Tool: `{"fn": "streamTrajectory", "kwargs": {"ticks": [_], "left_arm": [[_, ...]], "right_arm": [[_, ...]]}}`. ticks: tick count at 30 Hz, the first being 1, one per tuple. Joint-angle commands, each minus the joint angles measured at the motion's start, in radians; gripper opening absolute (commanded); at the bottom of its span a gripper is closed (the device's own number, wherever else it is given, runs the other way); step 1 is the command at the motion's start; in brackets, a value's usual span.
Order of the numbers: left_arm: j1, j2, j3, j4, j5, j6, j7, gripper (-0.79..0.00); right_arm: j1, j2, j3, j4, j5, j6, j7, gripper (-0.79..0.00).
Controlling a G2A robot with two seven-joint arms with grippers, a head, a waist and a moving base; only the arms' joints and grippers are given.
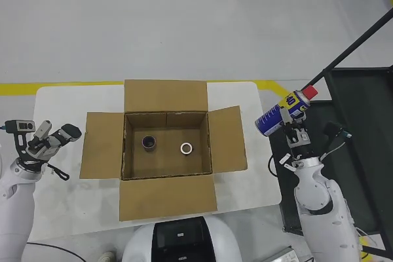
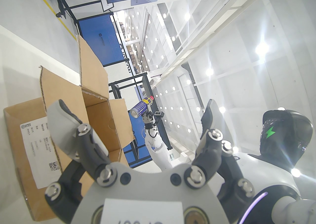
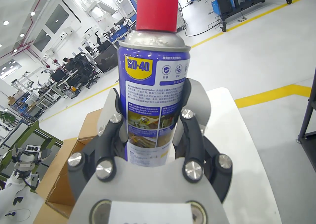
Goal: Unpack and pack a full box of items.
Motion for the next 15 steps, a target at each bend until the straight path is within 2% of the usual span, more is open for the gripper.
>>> {"fn": "streamTrajectory", "kwargs": {"ticks": [1, 5, 9, 11, 15], "left_arm": [[0.000, 0.000, 0.000, 0.000, 0.000, 0.000, 0.000, 0.000], [0.000, 0.000, 0.000, 0.000, 0.000, 0.000, 0.000, 0.000], [0.000, 0.000, 0.000, 0.000, 0.000, 0.000, 0.000, 0.000], [0.000, 0.000, 0.000, 0.000, 0.000, 0.000, 0.000, 0.000], [0.000, 0.000, 0.000, 0.000, 0.000, 0.000, 0.000, 0.000]], "right_arm": [[0.000, 0.000, 0.000, 0.000, 0.000, 0.000, 0.000, -0.785], [0.010, 0.000, 0.003, 0.014, -0.036, 0.035, -0.012, -0.785], [0.055, -0.004, -0.036, 0.097, -0.102, 0.079, -0.057, -0.785], [0.088, -0.008, -0.059, 0.169, -0.127, 0.096, -0.111, -0.785], [0.162, -0.017, -0.111, 0.352, -0.234, 0.118, -0.298, -0.785]]}}
